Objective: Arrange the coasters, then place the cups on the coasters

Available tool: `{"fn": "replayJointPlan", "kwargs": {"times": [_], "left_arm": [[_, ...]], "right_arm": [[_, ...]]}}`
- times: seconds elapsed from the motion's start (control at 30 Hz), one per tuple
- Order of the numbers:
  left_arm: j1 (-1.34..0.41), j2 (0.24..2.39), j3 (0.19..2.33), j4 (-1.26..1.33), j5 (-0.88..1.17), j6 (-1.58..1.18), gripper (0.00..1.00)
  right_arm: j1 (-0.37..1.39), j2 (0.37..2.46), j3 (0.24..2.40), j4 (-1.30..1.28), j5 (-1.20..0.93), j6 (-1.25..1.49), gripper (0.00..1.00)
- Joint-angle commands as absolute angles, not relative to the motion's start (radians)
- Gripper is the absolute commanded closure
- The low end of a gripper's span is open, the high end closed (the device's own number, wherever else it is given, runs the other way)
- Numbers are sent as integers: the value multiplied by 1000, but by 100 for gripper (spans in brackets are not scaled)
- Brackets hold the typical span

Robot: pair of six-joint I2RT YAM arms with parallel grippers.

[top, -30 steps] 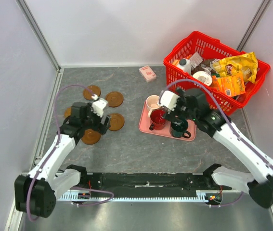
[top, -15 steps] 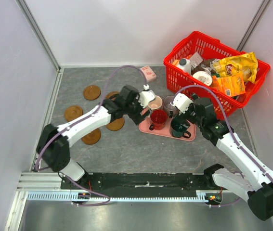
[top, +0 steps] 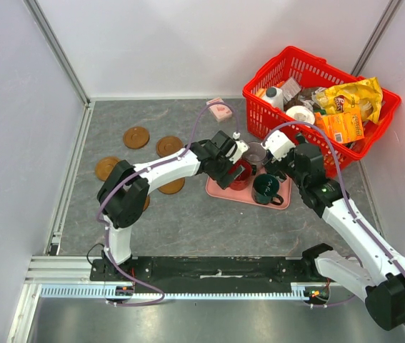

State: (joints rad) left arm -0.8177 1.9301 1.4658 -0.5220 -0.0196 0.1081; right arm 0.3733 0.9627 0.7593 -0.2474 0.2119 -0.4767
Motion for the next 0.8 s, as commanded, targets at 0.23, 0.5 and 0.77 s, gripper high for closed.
{"fn": "replayJointPlan", "kwargs": {"times": [0.23,0.5,0.77], "left_arm": [[-815,1933,1459,-499,57,115,7],[-815,1911,1428,-440,158,198,12],[-815,1922,1434,-445,198,198,22]], "right_arm": [[365,957,750,-199,230,-466,2],[365,963,749,-202,224,-468,2],[362,960,749,-199,221,-469,2]]}}
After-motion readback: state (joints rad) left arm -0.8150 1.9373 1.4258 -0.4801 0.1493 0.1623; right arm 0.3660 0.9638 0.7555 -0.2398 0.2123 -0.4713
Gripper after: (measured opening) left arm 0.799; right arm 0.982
